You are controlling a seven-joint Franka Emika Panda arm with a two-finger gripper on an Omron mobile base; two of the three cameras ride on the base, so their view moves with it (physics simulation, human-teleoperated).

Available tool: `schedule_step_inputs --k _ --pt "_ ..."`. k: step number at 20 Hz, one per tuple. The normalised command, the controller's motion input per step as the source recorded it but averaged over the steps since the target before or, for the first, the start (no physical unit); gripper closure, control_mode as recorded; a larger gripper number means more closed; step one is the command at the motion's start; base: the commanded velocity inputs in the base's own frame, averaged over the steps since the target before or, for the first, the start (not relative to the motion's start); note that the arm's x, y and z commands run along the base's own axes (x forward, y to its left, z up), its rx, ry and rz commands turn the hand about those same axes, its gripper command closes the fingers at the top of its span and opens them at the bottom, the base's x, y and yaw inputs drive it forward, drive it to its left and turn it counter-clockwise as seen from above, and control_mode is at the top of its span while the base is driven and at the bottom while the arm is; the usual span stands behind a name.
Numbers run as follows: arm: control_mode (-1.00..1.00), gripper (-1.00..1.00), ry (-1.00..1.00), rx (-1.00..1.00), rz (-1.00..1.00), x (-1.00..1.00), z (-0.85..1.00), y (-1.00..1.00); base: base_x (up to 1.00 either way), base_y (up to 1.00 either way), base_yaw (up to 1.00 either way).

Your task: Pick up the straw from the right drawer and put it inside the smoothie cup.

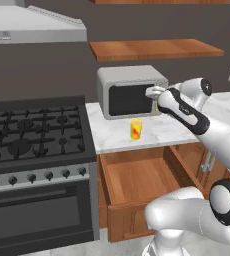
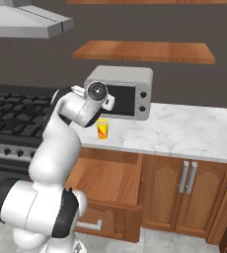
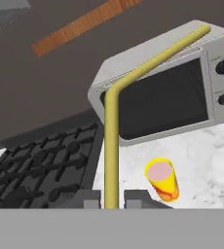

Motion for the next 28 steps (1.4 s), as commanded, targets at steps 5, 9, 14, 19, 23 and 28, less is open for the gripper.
schedule_step_inputs --k 5,9,14,19,23,28 --pt "-1.0 1.0 -0.28 0.08 0.06 0.19 -0.05 0.0 0.0 0.0 0.0" --pt "-1.0 1.0 -0.31 0.07 0.08 0.2 -0.21 0.0 0.0 0.0 0.0" --pt "-1.0 1.0 -0.19 0.01 0.11 0.18 -0.1 0.0 0.0 0.0 0.0" --pt "-1.0 1.0 -0.03 0.0 0.16 0.24 0.0 0.0 0.0 0.0 0.0" --pt "-1.0 1.0 -0.04 0.0 0.15 0.23 0.0 0.0 0.0 0.0 0.0" --pt "-1.0 1.0 -0.01 0.0 0.07 0.29 0.0 -0.07 0.0 0.0 0.0"
